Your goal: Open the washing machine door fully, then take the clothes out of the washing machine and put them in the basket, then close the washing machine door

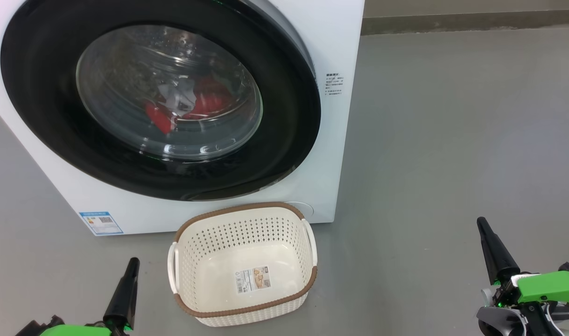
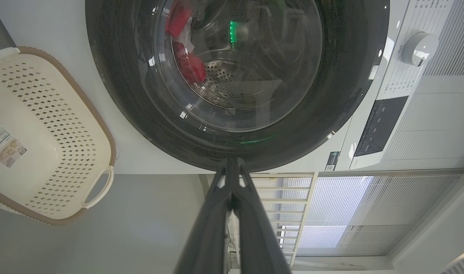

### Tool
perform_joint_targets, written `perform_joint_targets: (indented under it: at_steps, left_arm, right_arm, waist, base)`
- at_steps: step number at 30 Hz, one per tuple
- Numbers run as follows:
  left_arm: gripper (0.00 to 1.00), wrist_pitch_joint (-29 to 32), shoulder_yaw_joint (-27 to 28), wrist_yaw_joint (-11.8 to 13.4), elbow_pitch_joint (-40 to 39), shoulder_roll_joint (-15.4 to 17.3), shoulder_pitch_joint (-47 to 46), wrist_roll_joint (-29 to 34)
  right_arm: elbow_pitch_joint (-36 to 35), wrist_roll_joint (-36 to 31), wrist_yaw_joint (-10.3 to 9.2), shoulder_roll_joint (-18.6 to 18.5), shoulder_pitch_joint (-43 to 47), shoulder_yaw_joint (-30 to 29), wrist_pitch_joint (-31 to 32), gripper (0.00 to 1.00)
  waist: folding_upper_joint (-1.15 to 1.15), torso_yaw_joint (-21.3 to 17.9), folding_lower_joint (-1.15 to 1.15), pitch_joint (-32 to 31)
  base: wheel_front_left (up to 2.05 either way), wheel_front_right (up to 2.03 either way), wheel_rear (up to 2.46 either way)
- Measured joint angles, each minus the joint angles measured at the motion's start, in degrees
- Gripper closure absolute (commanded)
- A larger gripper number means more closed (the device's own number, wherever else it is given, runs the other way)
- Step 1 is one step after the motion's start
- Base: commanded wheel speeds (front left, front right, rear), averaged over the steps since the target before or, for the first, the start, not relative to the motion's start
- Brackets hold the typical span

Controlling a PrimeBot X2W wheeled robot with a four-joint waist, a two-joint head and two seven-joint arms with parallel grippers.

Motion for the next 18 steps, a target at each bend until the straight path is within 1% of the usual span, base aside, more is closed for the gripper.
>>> perform_joint_targets:
  at_steps: [14, 15, 18]
  left_arm:
    - [1.0, 0.0, 0.0, 0.0, 0.0, 0.0, 0.0, 0.0]
    - [0.0, 0.0, -0.1, 0.0, 0.3, 0.0, 0.1, 0.0]
    - [0.0, 0.0, -0.3, 0.0, 2.2, -0.5, 1.3, 0.0]
  right_arm:
    - [0.0, 0.0, 0.0, 0.0, 0.0, 0.0, 0.0, 1.0]
    - [0.3, 0.0, 0.02, 0.1, 0.0, 0.0, 0.0, 0.0]
    - [2.4, 0.0, 0.01, 0.9, 1.3, 0.4, 0.0, 0.0]
  waist:
    - [0.0, 0.0, 0.0, 0.0]
    - [0.0, 0.0, 0.0, 0.0]
    - [0.0, 0.0, 0.0, 0.0]
  base:
    - [0.0, 0.0, 0.0]
    - [0.0, 0.0, 0.0]
    - [0.0, 0.0, 0.0]
